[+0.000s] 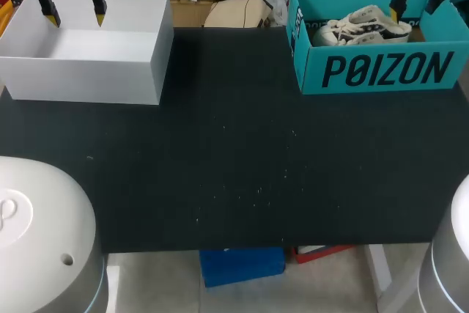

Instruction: Take the shoe out of the shoebox, open the shoe tongue, remove and reinsert the insole, then place the shoe into the shoebox

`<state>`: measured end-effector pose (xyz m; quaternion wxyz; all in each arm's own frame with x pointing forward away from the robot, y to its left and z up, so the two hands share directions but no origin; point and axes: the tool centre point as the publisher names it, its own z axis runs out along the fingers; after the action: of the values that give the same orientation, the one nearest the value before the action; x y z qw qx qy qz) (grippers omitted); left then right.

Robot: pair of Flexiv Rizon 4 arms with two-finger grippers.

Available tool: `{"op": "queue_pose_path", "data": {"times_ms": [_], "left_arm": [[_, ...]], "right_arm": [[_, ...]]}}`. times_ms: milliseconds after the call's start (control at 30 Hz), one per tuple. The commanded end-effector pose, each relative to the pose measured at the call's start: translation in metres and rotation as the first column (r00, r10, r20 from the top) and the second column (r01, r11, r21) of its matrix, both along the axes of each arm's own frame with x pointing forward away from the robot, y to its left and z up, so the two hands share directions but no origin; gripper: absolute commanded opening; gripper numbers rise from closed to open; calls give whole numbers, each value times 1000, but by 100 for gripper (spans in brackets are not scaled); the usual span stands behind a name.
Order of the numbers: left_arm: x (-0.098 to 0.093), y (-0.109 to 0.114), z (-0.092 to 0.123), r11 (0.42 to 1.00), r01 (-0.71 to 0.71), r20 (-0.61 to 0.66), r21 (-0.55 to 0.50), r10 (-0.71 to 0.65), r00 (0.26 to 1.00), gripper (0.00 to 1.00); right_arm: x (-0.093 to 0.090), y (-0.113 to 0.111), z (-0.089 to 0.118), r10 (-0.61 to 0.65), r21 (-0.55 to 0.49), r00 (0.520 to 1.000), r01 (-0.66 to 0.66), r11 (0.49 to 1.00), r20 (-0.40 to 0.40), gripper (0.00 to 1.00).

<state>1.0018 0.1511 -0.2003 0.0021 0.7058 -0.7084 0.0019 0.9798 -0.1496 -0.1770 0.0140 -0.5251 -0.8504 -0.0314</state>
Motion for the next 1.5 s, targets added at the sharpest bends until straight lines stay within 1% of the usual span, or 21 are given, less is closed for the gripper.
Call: {"op": "queue_pose_path", "data": {"times_ms": [33,333,400,467,533,567,700,833,867,900,933,967,1000,1100,1200,1300,1367,1467,1500], "left_arm": [[0,-1,0,1000,-2,-1,4,2,1000,100],[0,-1,0,1000,-2,-1,4,2,1000,100],[0,-1,0,1000,-2,-1,4,2,1000,100],[0,-1,0,1000,-2,-1,4,2,1000,100],[0,-1,0,1000,-2,-1,4,2,1000,100],[0,-1,0,1000,-2,-1,4,2,1000,100],[0,-1,0,1000,-2,-1,4,2,1000,100],[0,-1,0,1000,-2,-1,4,2,1000,100],[0,-1,0,1000,-2,-1,4,2,1000,100],[0,-1,0,1000,-2,-1,4,2,1000,100],[0,-1,0,1000,-2,-1,4,2,1000,100],[0,-1,0,1000,-2,-1,4,2,1000,100],[0,-1,0,1000,-2,-1,4,2,1000,100],[0,-1,0,1000,-2,-1,4,2,1000,100],[0,-1,0,1000,-2,-1,4,2,1000,100],[0,-1,0,1000,-2,-1,4,2,1000,100],[0,-1,0,1000,-2,-1,4,2,1000,100],[0,-1,0,1000,-2,-1,4,2,1000,100],[0,-1,0,1000,-2,-1,4,2,1000,100]], "right_arm": [[-7,-2,-1,659,-38,745,-659,751,105,100],[-7,-2,-1,659,-38,745,-659,751,105,100],[-2,1,-5,726,-54,681,-724,687,97,100],[5,6,-7,765,-59,637,-763,643,95,100],[14,8,-12,812,-97,580,-806,584,71,100],[19,10,-14,827,-104,559,-820,563,68,100],[39,15,-21,865,-132,499,-855,502,53,100],[61,17,-30,888,-145,458,-876,460,48,100],[66,17,-32,892,-144,449,-881,451,49,93],[71,17,-34,897,-144,438,-886,441,53,75],[78,16,-38,907,-145,417,-896,420,51,52],[81,16,-39,914,-145,403,-903,406,51,47],[87,15,-43,925,-145,375,-914,380,60,46],[99,14,-53,945,-128,315,-937,324,86,47],[110,10,-65,963,-137,258,-954,268,83,48],[121,7,-75,965,-132,242,-958,254,98,47],[128,5,-83,972,-147,219,-962,229,80,47],[136,3,-95,975,-151,211,-964,220,76,48],[138,3,-99,978,-158,200,-965,208,65,48]]}}
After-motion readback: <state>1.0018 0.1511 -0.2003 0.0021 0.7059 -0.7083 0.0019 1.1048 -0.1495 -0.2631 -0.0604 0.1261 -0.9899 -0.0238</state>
